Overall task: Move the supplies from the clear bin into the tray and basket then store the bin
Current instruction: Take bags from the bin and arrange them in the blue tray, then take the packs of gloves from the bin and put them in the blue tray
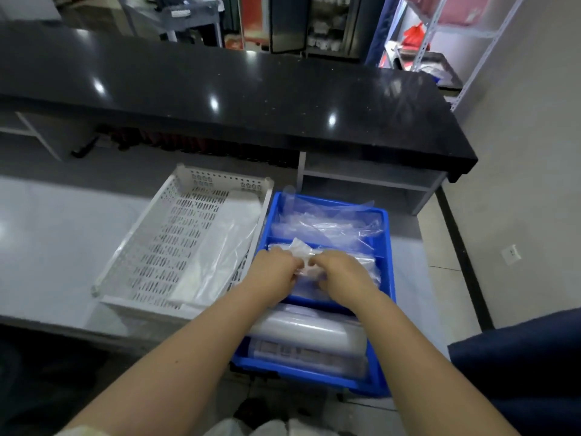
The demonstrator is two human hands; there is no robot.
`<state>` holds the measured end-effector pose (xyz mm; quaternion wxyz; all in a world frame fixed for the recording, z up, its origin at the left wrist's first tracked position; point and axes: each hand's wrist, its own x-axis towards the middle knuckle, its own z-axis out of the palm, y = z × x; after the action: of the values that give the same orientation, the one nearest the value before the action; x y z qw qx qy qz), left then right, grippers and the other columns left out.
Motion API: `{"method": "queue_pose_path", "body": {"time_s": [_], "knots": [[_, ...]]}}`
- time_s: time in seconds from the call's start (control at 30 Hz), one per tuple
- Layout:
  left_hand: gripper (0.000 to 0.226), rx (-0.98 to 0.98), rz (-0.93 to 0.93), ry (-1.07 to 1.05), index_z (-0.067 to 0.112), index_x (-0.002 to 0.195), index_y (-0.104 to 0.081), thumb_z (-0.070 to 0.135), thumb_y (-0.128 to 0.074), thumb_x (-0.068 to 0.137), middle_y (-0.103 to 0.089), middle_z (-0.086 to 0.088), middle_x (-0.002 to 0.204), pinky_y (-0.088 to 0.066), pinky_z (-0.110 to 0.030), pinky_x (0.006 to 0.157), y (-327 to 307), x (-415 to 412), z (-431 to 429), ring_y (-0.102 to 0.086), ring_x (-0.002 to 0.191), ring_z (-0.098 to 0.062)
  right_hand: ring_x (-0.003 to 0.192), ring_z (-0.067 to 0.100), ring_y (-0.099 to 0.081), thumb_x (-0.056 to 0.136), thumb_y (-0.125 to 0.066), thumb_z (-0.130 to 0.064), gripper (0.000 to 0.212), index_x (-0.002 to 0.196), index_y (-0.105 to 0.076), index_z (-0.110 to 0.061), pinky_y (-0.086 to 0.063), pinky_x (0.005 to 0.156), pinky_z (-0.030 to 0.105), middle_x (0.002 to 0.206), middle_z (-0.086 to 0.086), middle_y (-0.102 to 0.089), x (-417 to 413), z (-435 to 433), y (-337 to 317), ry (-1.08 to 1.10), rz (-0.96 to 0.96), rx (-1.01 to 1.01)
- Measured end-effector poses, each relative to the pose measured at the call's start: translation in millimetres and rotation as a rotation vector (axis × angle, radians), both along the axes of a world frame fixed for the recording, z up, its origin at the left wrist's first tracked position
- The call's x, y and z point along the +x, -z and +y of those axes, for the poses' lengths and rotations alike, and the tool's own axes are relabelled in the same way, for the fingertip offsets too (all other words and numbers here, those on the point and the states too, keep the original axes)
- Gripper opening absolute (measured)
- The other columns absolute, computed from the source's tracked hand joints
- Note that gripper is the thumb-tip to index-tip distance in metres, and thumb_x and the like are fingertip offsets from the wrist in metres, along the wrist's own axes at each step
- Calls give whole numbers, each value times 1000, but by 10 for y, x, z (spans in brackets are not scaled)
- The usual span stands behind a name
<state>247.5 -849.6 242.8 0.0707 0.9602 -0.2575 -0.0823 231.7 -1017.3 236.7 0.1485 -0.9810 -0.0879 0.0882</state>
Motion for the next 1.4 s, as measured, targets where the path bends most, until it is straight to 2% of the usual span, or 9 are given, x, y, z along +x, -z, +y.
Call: {"method": "queue_pose_path", "body": {"time_s": [0.13, 0.3, 0.4, 0.7, 0.87, 1.03, 1.17, 1.27, 1.4], "knots": [[37, -84, -83, -90, 30, 127, -54, 30, -54, 90, -60, 2, 119, -38, -39, 88, -107, 0, 173, -50, 113, -24, 104, 20, -53, 80, -72, -29, 35, 113, -62, -26, -42, 89, 34, 111, -5, -64, 147, 96, -189, -74, -178, 120], [36, -140, -169, -293, 29, 125, -55, 28, -53, 89, -61, 3, 115, -35, -39, 89, -288, -95, 644, -50, 108, -24, 101, 25, -55, 83, -68, -21, 28, 110, -65, -20, -43, 88, 37, 107, 2, -66, 287, 615, -394, -232, -223, 128], [37, -152, -193, -420, 30, 127, -55, 30, -54, 90, -60, 3, 122, -33, -40, 93, -386, -213, 1167, -49, 114, -22, 103, 24, -52, 84, -67, -23, 29, 113, -63, -21, -41, 88, 37, 108, 0, -65, 294, 1141, -463, -336, -251, 111], [35, -104, -273, -832, 32, 124, -56, 35, -54, 89, -59, 4, 124, -35, -42, 95, -461, -1134, 3688, -47, 116, -23, 106, 24, -51, 84, -66, -27, 29, 113, -62, -25, -39, 86, 35, 116, -1, -63, -72, 3703, -563, -697, -343, 106], [35, -73, -351, -1043, 30, 118, -61, 38, -59, 84, -62, 1, 117, -42, -43, 89, -435, -1877, 5206, -50, 111, -27, 99, 29, -52, 81, -63, -19, 25, 107, -62, -19, -45, 82, 42, 107, 2, -62, -441, 5435, -533, -868, -347, 133], [35, -67, -278, -1255, 32, 116, -63, 39, -61, 82, -62, 1, 113, -45, -41, 86, -246, -2507, 6388, -52, 106, -27, 96, 29, -53, 81, -65, -25, 27, 107, -62, -20, -47, 77, 40, 103, 3, -62, -825, 6807, -412, -1026, -295, 142], [37, -136, -211, -1424, 30, 118, -63, 34, -62, 81, -61, -1, 119, -43, -41, 88, 19, -2915, 7069, -52, 111, -27, 99, 25, -54, 83, -65, -26, 29, 111, -61, -23, -48, 81, 41, 107, 0, -62, -1003, 7583, -199, -1165, -220, 100], [42, -155, -158, -1543, 29, 121, -61, 28, -62, 79, -59, -1, 126, -42, -41, 88, 222, -3091, 7485, -51, 115, -28, 103, 25, -52, 83, -66, -27, 32, 114, -60, -23, -47, 83, 41, 110, 0, -61, -981, 8095, -22, -1227, -158, 88], [44, -171, -64, -1656, 29, 125, -58, 30, -61, 80, -59, -4, 125, -44, -42, 86, 530, -3089, 7963, -53, 112, -28, 104, 25, -52, 82, -68, -26, 32, 114, -62, -23, -46, 83, 39, 111, 0, -62, -788, 8756, 282, -1283, -76, 80]]}}
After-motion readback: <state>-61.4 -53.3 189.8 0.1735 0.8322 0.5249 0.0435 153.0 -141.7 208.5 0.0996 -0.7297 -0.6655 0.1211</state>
